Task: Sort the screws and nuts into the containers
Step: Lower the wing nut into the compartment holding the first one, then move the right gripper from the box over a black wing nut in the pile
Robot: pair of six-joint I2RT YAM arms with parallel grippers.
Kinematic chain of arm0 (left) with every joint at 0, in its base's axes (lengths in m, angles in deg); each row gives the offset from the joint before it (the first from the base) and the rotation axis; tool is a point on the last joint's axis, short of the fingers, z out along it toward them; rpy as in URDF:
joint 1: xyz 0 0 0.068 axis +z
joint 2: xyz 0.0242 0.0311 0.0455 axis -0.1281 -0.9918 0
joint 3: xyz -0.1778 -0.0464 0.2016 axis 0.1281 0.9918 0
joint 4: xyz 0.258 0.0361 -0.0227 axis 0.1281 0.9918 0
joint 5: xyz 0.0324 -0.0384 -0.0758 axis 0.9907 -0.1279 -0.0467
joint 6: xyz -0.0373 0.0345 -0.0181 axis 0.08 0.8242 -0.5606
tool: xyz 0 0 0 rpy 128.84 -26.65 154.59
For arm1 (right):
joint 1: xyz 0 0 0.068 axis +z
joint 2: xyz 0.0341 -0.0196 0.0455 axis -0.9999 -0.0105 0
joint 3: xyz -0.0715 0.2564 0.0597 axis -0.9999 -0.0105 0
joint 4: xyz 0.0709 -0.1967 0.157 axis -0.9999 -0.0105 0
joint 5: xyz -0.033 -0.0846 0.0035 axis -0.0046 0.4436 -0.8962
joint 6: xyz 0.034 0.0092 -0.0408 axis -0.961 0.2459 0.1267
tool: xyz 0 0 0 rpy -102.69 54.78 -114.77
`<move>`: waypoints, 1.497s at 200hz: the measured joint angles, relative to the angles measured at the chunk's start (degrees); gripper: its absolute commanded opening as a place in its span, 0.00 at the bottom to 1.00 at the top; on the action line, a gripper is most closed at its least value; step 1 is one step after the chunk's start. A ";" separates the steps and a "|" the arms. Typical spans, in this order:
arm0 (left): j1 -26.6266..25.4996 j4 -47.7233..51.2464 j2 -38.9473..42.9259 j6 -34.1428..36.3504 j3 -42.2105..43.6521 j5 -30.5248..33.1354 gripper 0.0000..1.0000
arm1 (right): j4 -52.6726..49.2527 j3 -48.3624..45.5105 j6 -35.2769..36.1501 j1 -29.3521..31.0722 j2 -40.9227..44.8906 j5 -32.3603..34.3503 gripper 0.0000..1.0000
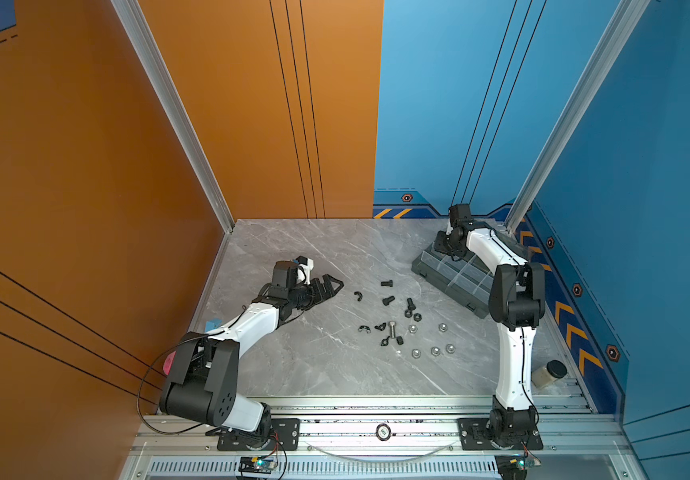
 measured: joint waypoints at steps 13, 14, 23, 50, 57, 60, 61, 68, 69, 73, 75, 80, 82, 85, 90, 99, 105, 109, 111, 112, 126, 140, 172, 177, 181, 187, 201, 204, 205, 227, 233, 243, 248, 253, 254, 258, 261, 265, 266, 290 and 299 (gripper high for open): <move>0.00 0.00 -0.02 0.00 0.00 0.00 0.98 | -0.02 0.02 0.00 0.00 0.00 -0.02 0.03; 0.00 0.00 -0.02 0.00 0.00 0.00 0.98 | -0.02 0.02 0.00 0.00 0.00 -0.02 0.03; 0.00 0.00 -0.02 0.00 0.00 -0.02 0.98 | -0.02 0.02 0.00 0.00 0.00 -0.02 0.03; -0.15 0.00 -0.02 0.02 0.00 0.00 0.98 | -0.04 0.02 0.00 0.00 0.00 -0.02 0.09; -0.22 0.00 -0.02 0.00 0.00 0.00 0.98 | -0.04 0.02 0.00 0.00 0.00 -0.02 0.11; -0.24 0.00 -0.02 0.00 0.00 0.00 0.98 | -0.04 0.04 0.00 0.00 0.00 -0.02 0.12; -0.24 0.00 -0.02 0.00 0.00 0.00 0.98 | -0.04 0.02 -0.02 0.00 0.00 -0.02 0.12; -0.24 0.00 -0.02 0.02 0.00 0.00 0.98 | -0.04 0.04 -0.02 0.00 0.00 -0.04 0.14; -0.24 0.00 -0.02 0.00 0.00 0.00 0.98 | -0.04 0.04 -0.02 0.00 0.00 -0.02 0.14; -0.24 0.00 -0.02 0.00 -0.02 0.00 0.98 | -0.04 0.04 -0.02 0.00 0.00 -0.02 0.15; -0.24 0.00 -0.02 0.00 -0.02 0.00 0.98 | -0.04 0.04 -0.02 0.00 0.00 -0.02 0.15; -0.24 0.00 -0.02 0.00 0.00 0.00 0.98 | -0.04 0.04 -0.02 0.00 0.00 -0.02 0.16; -0.24 0.00 -0.02 0.00 0.00 0.00 0.98 | -0.04 0.04 -0.02 0.00 0.00 -0.02 0.16; -0.24 0.00 -0.02 0.00 0.00 0.00 0.98 | -0.04 0.07 -0.02 0.00 0.00 -0.02 0.17; -0.24 0.00 -0.02 0.00 0.00 0.00 0.98 | -0.07 0.11 -0.02 0.00 0.00 -0.04 0.19; -0.24 0.00 -0.02 0.00 0.00 0.00 0.98 | -0.07 0.17 0.00 0.00 0.00 -0.04 0.21; -0.24 0.00 -0.02 0.00 0.00 0.00 0.98 | -0.09 0.26 0.02 0.00 0.00 -0.07 0.23; -0.24 0.00 -0.02 0.00 0.00 0.00 0.97 | -0.09 0.39 -0.07 0.00 -0.02 -0.09 0.24; -0.24 0.00 -0.02 0.00 -0.02 0.00 0.97 | -0.09 0.44 0.00 0.00 -0.02 -0.11 0.24; -0.24 0.00 -0.02 0.00 0.00 0.00 0.98 | -0.11 0.46 -0.02 0.00 -0.02 -0.13 0.24; -0.24 0.00 -0.02 0.00 0.00 0.00 0.98 | -0.13 0.98 -0.02 0.07 -0.02 -0.26 0.26; -0.24 0.00 -0.02 0.00 0.00 0.00 0.98 | -0.13 1.49 -0.02 0.13 0.00 -0.28 0.27; -0.33 0.02 0.00 0.02 -0.02 0.20 0.98 | -0.26 1.90 0.00 0.22 0.00 -1.51 0.29; -0.37 0.02 0.00 0.02 -0.02 0.24 0.98 | -0.31 1.90 -0.02 0.22 0.00 -1.73 0.29; -0.39 0.02 0.00 0.00 -0.02 0.28 0.98 | -0.37 1.90 -0.02 0.22 0.00 -1.95 0.29; -0.48 0.02 0.00 0.02 0.00 0.44 0.98 | -0.48 1.86 -0.02 0.22 0.13 -2.43 0.30; -0.63 0.02 0.00 0.02 0.00 0.50 0.98 | -0.50 1.14 -0.04 0.33 1.16 -3.61 0.31; -0.61 0.02 0.00 0.02 0.00 0.55 0.98 | -0.50 0.85 -0.04 0.35 1.57 -3.93 0.31; -0.63 0.02 0.00 0.02 0.00 0.57 0.98 | -0.48 0.76 -0.04 0.37 1.64 -4.02 0.31; -0.63 0.02 0.00 0.02 0.00 0.66 0.98 | -0.44 -2.08 -0.04 0.98 5.64 -6.08 0.33; -0.63 0.02 0.00 0.02 0.00 0.66 0.98 | -0.39 -3.08 -0.07 1.31 7.10 -6.69 0.34; -0.63 0.04 0.00 0.02 -0.02 0.68 0.98 | -0.42 -4.57 -0.13 1.95 9.77 -8.07 0.35; -0.63 0.02 0.00 0.02 -0.02 0.68 0.98 | -0.39 -5.14 -0.11 2.25 10.82 -8.68 0.36; -0.63 0.02 0.00 0.02 0.00 0.68 0.98 | -0.33 -5.84 -0.20 2.64 12.17 -9.35 0.37; -0.63 0.02 0.00 0.02 -0.02 0.68 0.98 | -0.33 -5.92 -0.24 2.69 12.33 -9.46 0.37; -0.63 0.04 0.00 0.02 -0.02 0.68 0.98 | -0.22 -6.51 -0.37 3.04 13.51 -10.05 0.37; -0.63 0.02 0.00 0.02 0.00 0.70 0.98 | -0.04 -6.99 -0.37 3.26 14.25 -10.49 0.38; -0.63 0.02 0.00 0.02 -0.02 0.70 0.98 | 0.15 -7.63 -0.48 3.56 15.23 -10.91 0.38; -0.63 0.02 0.00 0.02 -0.02 0.72 0.98 | 0.17 -7.89 -0.48 3.67 15.56 -11.08 0.38; -0.63 0.04 0.00 0.02 -0.02 0.85 0.98 | 0.57 -12.41 -0.57 5.73 20.96 -12.96 0.40; -0.68 0.04 0.00 0.02 -0.02 0.85 0.98 | 0.72 -14.16 -0.59 6.62 22.49 -13.38 0.41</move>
